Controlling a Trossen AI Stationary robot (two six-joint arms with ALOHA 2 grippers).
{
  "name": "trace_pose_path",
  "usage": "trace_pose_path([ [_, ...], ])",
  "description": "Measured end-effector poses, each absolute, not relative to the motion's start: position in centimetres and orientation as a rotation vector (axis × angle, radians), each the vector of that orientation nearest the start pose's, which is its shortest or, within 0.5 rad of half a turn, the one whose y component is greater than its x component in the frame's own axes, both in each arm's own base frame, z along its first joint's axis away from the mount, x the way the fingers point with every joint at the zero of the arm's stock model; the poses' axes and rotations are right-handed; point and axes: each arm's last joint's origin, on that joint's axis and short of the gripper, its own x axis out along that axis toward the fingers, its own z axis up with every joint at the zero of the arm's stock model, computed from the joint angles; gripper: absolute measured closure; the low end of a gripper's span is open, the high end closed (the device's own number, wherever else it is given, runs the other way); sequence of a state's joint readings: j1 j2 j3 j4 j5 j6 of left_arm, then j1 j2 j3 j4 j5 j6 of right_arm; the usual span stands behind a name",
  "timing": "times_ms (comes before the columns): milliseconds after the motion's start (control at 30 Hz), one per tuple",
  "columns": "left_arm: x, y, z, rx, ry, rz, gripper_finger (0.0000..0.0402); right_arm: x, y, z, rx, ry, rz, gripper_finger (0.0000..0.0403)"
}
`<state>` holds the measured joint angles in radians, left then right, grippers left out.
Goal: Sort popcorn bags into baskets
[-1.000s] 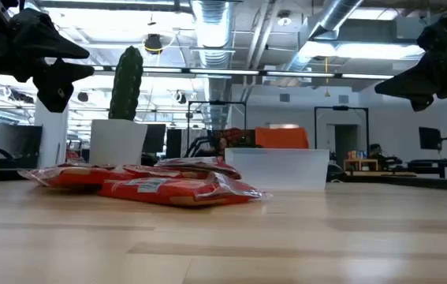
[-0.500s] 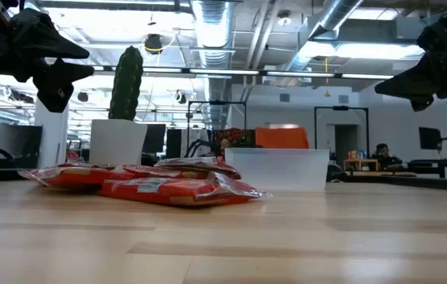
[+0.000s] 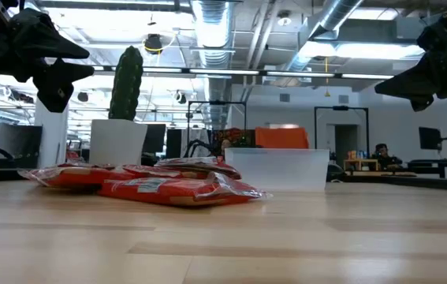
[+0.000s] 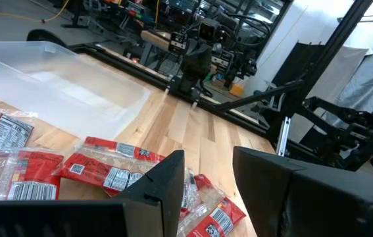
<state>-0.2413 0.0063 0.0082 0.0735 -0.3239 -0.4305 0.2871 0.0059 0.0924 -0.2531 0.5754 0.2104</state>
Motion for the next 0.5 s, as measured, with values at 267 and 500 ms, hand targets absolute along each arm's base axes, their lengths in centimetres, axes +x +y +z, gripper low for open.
trace_pose_path([
  [267,9.52,-1.33,17.3,-0.475,-0.097,0.088,0.0281,8.66,0.92,17.07,0.138,0.121,-0.302,0.0371],
  [500,9.41,-0.82,17.37,-0.734,-0.179,0.246,0.0281,8.67,0.92,17.06,0.138,0.121,-0.302,0.0373],
])
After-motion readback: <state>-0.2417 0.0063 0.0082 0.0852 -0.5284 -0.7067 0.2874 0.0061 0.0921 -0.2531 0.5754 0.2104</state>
